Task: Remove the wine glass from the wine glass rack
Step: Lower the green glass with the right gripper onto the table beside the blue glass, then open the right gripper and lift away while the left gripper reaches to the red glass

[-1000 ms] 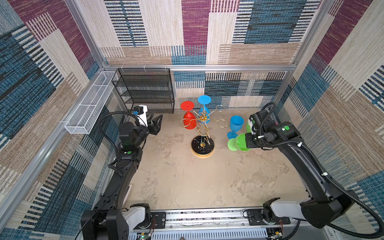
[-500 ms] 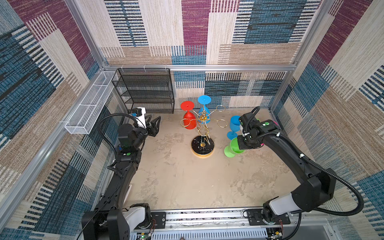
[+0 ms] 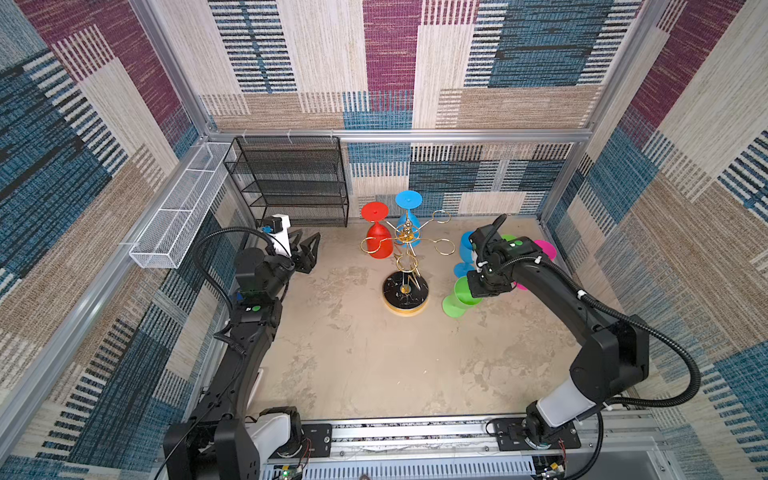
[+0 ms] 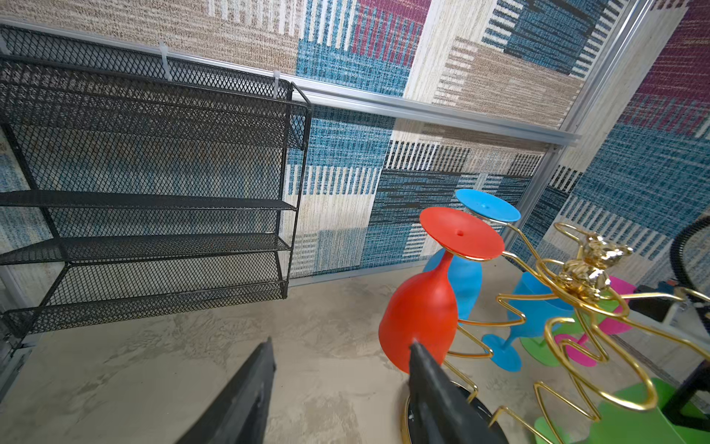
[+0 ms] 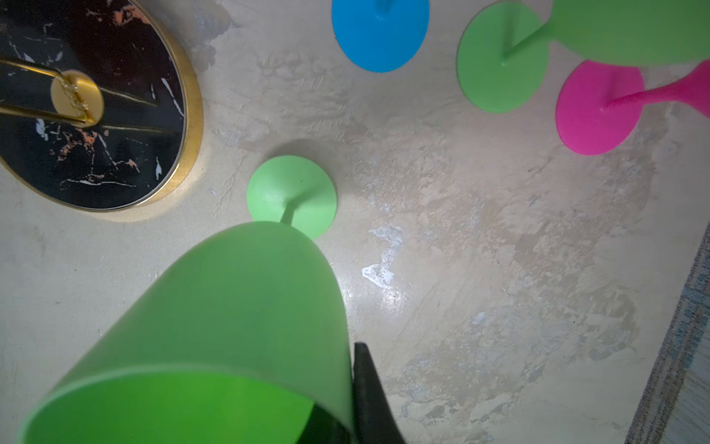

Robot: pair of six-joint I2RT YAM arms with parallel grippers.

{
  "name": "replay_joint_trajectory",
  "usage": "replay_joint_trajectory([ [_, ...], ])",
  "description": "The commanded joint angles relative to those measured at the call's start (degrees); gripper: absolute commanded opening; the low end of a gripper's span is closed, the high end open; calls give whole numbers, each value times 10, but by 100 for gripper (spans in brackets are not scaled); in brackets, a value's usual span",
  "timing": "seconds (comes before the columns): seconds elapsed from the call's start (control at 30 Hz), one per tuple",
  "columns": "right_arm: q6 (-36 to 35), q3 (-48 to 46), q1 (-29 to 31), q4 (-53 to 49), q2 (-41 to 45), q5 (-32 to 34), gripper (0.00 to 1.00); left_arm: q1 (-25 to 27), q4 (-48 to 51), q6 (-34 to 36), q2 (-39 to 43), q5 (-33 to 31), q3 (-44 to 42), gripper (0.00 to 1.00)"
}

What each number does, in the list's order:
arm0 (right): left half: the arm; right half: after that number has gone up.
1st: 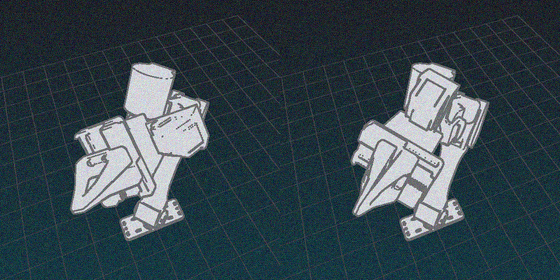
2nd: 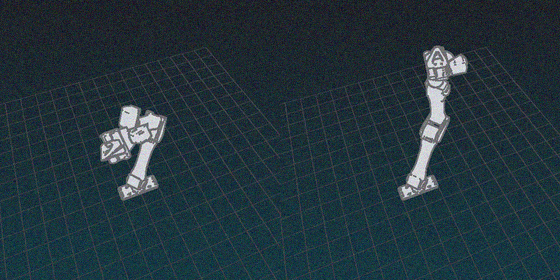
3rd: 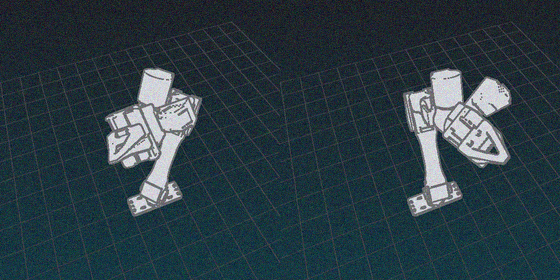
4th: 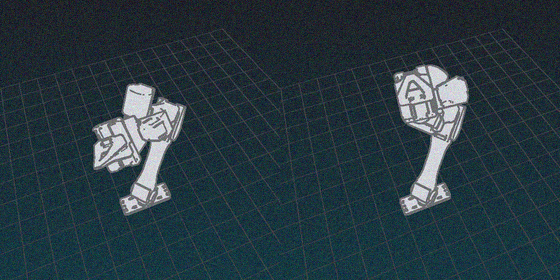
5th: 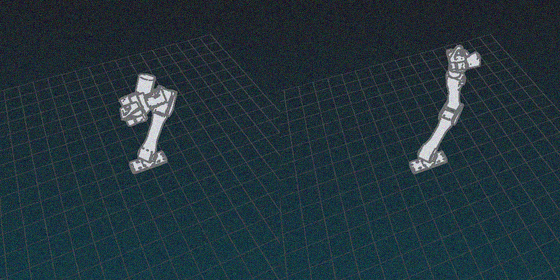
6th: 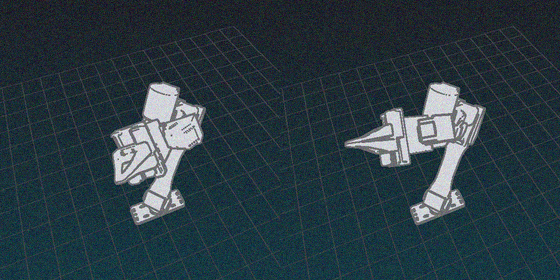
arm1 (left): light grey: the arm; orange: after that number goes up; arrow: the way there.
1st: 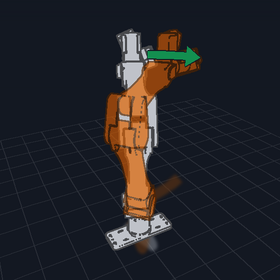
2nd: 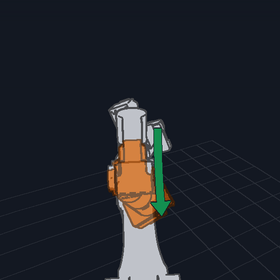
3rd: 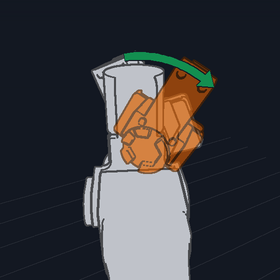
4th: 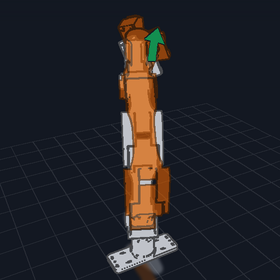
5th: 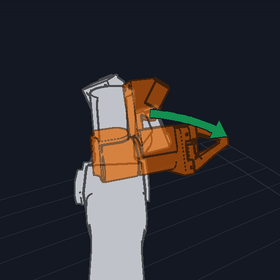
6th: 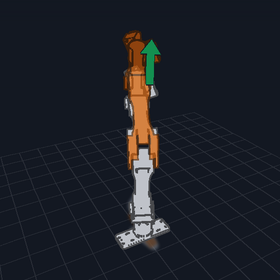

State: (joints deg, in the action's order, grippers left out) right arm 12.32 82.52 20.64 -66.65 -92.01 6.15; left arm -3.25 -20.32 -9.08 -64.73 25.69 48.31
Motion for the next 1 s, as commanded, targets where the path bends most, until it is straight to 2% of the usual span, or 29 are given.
replay_joint_trajectory([
  [0.0,-6,9,1,6,-7,4,12,-2,-16,-3,0,1,-1,58],
  [0.2,-10,31,0,6,-10,-1,25,-3,-13,-7,-1,-2,-1,58],
  [0.37,-15,61,0,22,4,-20,48,-4,-20,-24,-3,-8,-2,59],
  [0.63,-21,69,-4,100,80,-68,72,-12,-65,-117,-23,-12,-10,64],
  [0.77,-16,43,-16,166,136,-94,82,-23,-11,-156,-41,33,33,69],
  [0.87,-8,6,-24,240,185,-125,89,-27,10,-189,-66,108,74,68],
  [0.97,2,-34,-27,318,224,-145,95,-28,3,-258,-106,175,108,66],
])
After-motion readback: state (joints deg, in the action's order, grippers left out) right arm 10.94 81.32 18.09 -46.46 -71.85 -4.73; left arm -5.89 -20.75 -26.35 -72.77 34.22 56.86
